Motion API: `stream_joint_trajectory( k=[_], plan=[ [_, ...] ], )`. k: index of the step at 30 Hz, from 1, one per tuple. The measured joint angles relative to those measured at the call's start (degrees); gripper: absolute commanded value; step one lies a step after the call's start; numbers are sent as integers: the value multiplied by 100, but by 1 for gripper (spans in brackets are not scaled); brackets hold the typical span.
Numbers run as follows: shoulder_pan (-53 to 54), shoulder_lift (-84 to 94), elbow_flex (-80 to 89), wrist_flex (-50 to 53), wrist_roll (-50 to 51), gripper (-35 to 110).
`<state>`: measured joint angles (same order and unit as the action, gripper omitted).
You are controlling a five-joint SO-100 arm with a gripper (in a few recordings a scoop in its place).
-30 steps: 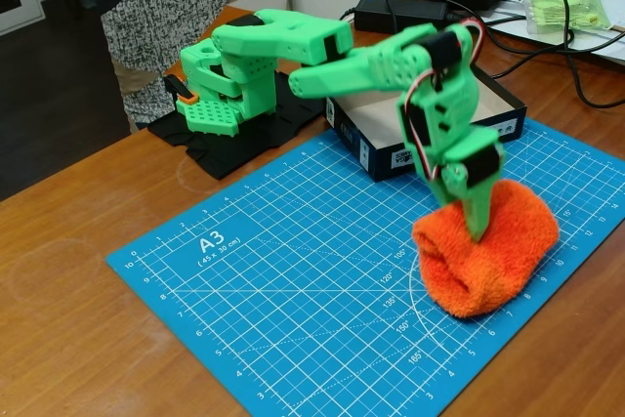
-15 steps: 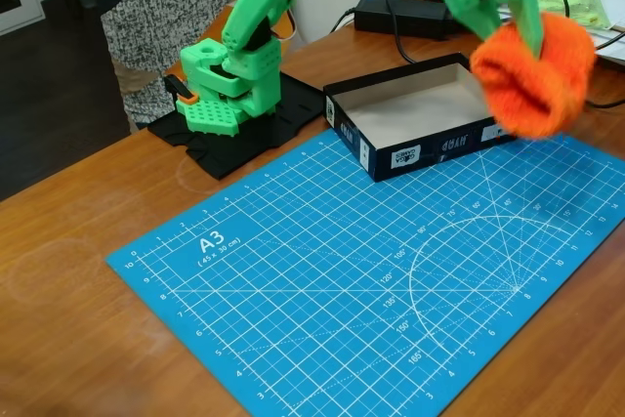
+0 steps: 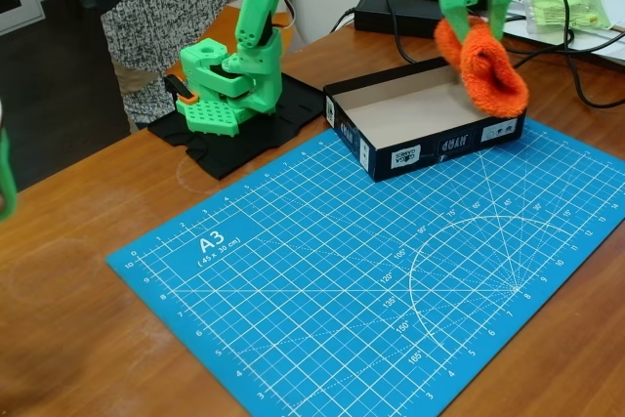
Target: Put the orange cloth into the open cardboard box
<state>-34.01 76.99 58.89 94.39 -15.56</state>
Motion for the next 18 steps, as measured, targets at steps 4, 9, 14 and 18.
stream_joint_trajectory(
  k=[4, 9, 14, 18],
  plan=[
    [-334, 1187, 1345, 0, -1415, 0],
    [-413, 2083, 2558, 0, -2865, 0],
    [193, 1978, 2777, -9, -3445, 0],
    [1046, 1767, 2092, -642, -1582, 0]
  ],
)
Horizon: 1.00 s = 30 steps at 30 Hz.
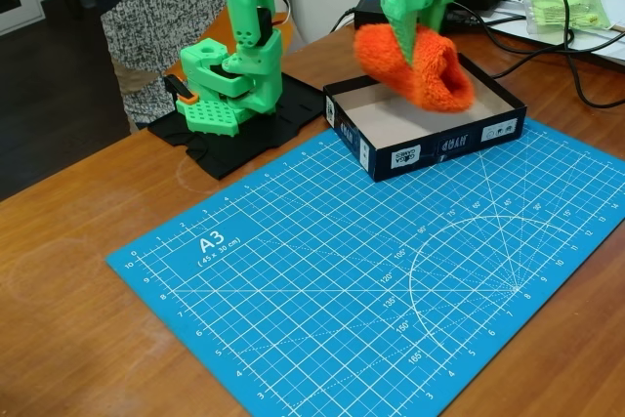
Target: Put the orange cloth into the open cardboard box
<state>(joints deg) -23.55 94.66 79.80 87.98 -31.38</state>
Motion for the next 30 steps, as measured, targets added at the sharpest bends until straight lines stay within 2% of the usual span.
stream_joint_trajectory(
  k=[5, 9, 11, 15, 22, 30],
  plan=[
    [510, -211, -817, -114, 3542, 0],
    [308, 510, 70, -729, 5924, 0],
    [158, 1151, 879, -1318, 6680, 0],
    [466, 1723, 2206, -2021, 7339, 0],
    [290, 2083, 4078, -3217, 7682, 0],
    [-844, 1213, 4342, -3814, 7980, 0]
  ],
)
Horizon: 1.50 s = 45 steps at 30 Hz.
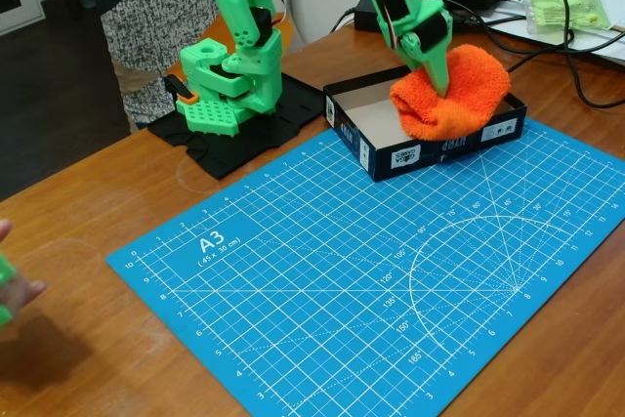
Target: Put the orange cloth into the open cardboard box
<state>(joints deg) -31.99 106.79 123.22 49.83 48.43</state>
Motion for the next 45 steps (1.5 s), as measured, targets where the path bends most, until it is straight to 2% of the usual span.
stream_joint_trajectory(
  k=[7, 14, 22, 28, 30, 32, 36, 38, 42, 45],
  plan=[
    [-378, 422, 220, -97, 26, 0],
    [-246, 984, 668, -316, -193, 3],
    [-272, 624, 642, -316, -721, 32],
    [-237, 650, 211, 264, -1204, 40],
    [-237, 844, 70, 483, -1362, 50],
    [-255, 1125, -97, 633, -1723, 53],
    [-308, 1644, -800, 1354, -2312, 52],
    [-53, 1969, -1125, 1635, -2399, 46],
    [1072, 2962, -940, 1819, -2760, 3],
    [1960, 3788, -290, 1582, -2804, 0]
  ],
)
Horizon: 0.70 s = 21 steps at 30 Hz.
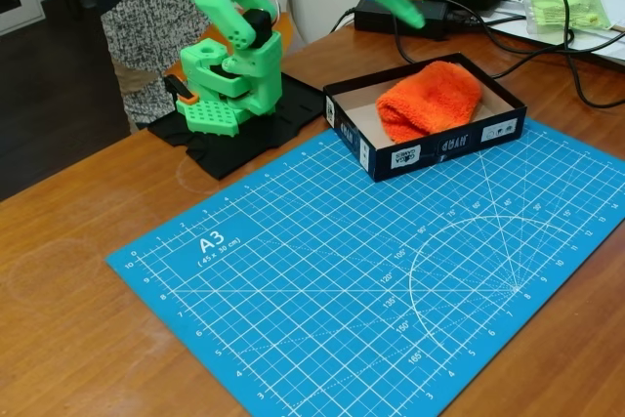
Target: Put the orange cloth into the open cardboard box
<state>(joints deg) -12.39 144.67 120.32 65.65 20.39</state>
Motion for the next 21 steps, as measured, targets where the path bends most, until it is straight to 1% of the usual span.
stream_joint_trajectory(
  k=[5, 7, 10, 13, 15, 18, 19, 21],
  plan=[
    [475, 387, 914, -264, 53, 0],
    [756, 686, 1573, -615, -123, 0],
    [993, 1582, 2839, -1055, -694, 0],
    [1283, 3270, 4263, -809, -1336, 0],
    [1556, 4236, 4869, -703, -1450, 0],
    [1705, 4597, 5511, -598, -1564, 0],
    [1872, 4667, 5520, -598, -1538, 0],
    [1802, 4720, 5616, -527, -1564, 0]
  ],
)
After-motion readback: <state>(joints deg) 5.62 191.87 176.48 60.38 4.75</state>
